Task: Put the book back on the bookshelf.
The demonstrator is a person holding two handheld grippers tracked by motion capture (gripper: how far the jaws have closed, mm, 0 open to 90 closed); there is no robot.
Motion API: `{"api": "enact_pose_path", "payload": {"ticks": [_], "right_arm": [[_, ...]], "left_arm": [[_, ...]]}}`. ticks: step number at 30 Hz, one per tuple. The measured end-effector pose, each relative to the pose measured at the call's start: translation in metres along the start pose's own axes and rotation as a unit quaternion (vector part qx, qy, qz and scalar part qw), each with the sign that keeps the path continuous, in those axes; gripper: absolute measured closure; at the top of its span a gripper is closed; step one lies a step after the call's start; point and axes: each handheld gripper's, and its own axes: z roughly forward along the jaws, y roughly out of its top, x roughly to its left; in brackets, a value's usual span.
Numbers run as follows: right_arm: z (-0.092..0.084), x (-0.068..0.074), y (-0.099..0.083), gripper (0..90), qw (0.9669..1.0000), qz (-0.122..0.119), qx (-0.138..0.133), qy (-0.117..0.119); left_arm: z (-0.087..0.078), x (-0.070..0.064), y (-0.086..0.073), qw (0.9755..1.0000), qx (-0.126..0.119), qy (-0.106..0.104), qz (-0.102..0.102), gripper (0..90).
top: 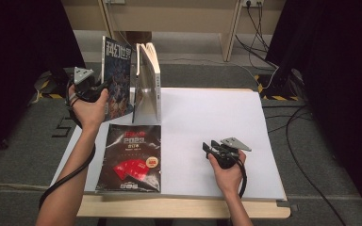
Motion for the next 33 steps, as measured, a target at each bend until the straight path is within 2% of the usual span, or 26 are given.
{"api": "enact_pose_path", "payload": {"ticks": [3,8,13,22,28,33], "right_arm": [[0.0,-0.002,0.0,58.0,1.0,-0.007,-0.001,0.0],[0.0,-0.003,0.0,58.0,1.0,-0.007,-0.003,-0.001],[0.0,-0.003,0.0,58.0,1.0,0.0,-0.003,0.0],[0.001,-0.004,0.0,58.0,1.0,0.0,-0.003,0.0],[0.001,-0.004,0.0,58.0,1.0,-0.004,-0.001,0.0],[0.001,-0.004,-0.001,58.0,1.0,-0.001,0.0,0.001]], "left_arm": [[0.003,0.0,0.001,1.0,-0.003,0.001,-0.006,82.2],[0.007,0.0,0.004,1.0,-0.005,0.007,-0.004,82.2],[0.014,-0.002,0.005,0.9999,-0.001,0.008,-0.007,82.2],[0.028,-0.007,0.006,0.9999,0.0,0.007,-0.008,82.2],[0.035,-0.01,0.009,0.9999,-0.006,0.011,-0.005,82.2],[0.041,-0.008,0.01,0.9997,-0.008,0.023,0.005,82.1]]}}
